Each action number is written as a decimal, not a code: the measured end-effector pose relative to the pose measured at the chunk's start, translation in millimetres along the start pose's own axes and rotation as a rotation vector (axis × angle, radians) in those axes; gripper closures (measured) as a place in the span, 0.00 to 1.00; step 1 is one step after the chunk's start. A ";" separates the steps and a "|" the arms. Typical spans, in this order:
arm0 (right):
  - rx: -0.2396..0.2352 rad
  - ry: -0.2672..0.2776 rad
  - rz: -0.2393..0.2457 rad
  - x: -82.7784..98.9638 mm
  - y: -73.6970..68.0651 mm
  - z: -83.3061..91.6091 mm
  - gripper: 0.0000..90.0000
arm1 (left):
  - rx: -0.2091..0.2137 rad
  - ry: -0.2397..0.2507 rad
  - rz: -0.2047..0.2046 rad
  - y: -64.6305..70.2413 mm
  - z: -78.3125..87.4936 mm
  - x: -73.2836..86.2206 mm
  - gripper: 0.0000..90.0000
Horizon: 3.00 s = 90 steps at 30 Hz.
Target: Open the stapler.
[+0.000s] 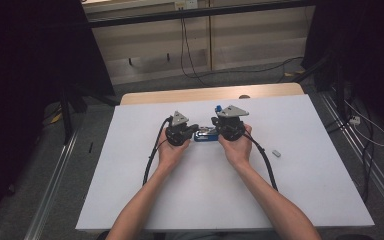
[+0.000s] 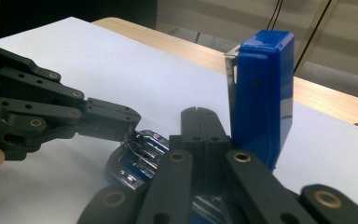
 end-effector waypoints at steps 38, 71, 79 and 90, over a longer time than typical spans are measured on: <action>0.045 0.026 -0.059 4.9 17.2 9.1 1.00 | -0.009 0.003 -0.007 2.2 -0.4 0.5 1.00; 0.072 0.017 -0.134 21.3 51.5 18.0 1.00 | -0.011 0.005 0.006 2.4 0.0 1.1 1.00; 0.086 -0.001 -0.147 29.2 61.3 18.2 1.00 | -0.008 0.009 0.009 2.0 -0.1 1.2 1.00; 0.083 -0.041 -0.138 39.3 67.5 16.6 1.00 | -0.016 0.006 0.002 2.8 0.2 1.4 1.00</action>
Point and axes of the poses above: each handheld gripper's, and its own axes: z roughly backward along the jaws, x roughly out of its underside, y roughly to its right, the point moved 2 cm from there along -z, roughly forward along the jaws, and after that the axes turned 8 degrees about x, right-handed, at the moved point
